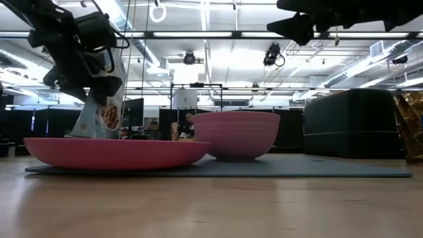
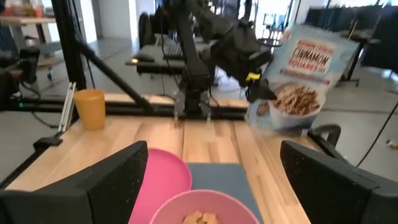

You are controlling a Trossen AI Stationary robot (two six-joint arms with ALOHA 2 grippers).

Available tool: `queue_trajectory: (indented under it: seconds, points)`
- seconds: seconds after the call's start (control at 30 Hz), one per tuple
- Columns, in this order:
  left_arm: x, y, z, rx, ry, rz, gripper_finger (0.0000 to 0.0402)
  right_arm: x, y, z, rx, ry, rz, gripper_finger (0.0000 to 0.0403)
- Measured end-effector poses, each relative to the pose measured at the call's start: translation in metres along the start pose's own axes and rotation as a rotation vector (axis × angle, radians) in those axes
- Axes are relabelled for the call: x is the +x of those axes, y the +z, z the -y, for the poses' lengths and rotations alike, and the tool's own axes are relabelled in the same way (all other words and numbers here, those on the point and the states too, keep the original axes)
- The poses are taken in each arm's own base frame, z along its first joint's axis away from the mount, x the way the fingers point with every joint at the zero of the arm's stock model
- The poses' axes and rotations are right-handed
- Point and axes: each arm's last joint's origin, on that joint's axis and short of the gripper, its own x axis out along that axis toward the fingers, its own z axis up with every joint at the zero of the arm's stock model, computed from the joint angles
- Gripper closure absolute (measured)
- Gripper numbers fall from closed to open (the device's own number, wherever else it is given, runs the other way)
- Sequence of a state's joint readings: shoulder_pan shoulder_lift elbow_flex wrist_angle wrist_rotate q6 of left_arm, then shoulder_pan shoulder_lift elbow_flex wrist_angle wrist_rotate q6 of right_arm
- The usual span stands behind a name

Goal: Arrange a breakfast setting
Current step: Pour the cereal from the cereal box into the pink bowl, then put the toasted bread on the pink plate

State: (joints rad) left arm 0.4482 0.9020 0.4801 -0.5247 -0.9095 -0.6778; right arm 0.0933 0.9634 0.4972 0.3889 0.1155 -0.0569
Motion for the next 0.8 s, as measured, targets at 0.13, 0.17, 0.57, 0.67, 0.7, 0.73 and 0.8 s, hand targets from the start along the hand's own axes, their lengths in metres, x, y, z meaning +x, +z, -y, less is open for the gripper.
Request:
queue_trajectory:
  seconds: [0.13, 0.17, 0.57, 0.67, 0.7, 0.73, 0.8]
  points:
    - [-0.003, -0.001, -0.005, 0.018, -0.023, -0.134, 0.0125, 0.000, 0.001, 0.000, 0.000, 0.007, -0.020, 0.0029]
    - [-0.004, -0.002, -0.007, 0.027, -0.026, -0.163, 0.0122, 0.000, 0.001, 0.000, 0.000, 0.006, -0.019, 0.0029]
    - [-0.015, -0.016, -0.010, 0.013, -0.095, -0.396, 0.0115, 0.000, 0.002, 0.000, -0.003, 0.006, -0.015, 0.0029]
    - [-0.020, -0.020, -0.008, 0.017, -0.114, -0.410, 0.0115, 0.000, 0.002, 0.000, -0.005, 0.006, -0.015, 0.0029]
    - [-0.023, -0.022, -0.007, 0.015, -0.124, -0.410, 0.0115, 0.000, 0.002, 0.000, -0.005, 0.006, -0.015, 0.0029]
    - [-0.025, -0.023, -0.006, 0.014, -0.137, -0.408, 0.0115, 0.000, 0.002, 0.000, -0.006, 0.006, -0.014, 0.0029]
    - [-0.030, -0.025, -0.003, 0.003, -0.156, -0.394, 0.0115, 0.000, 0.002, 0.000, -0.007, 0.006, -0.014, 0.0030]
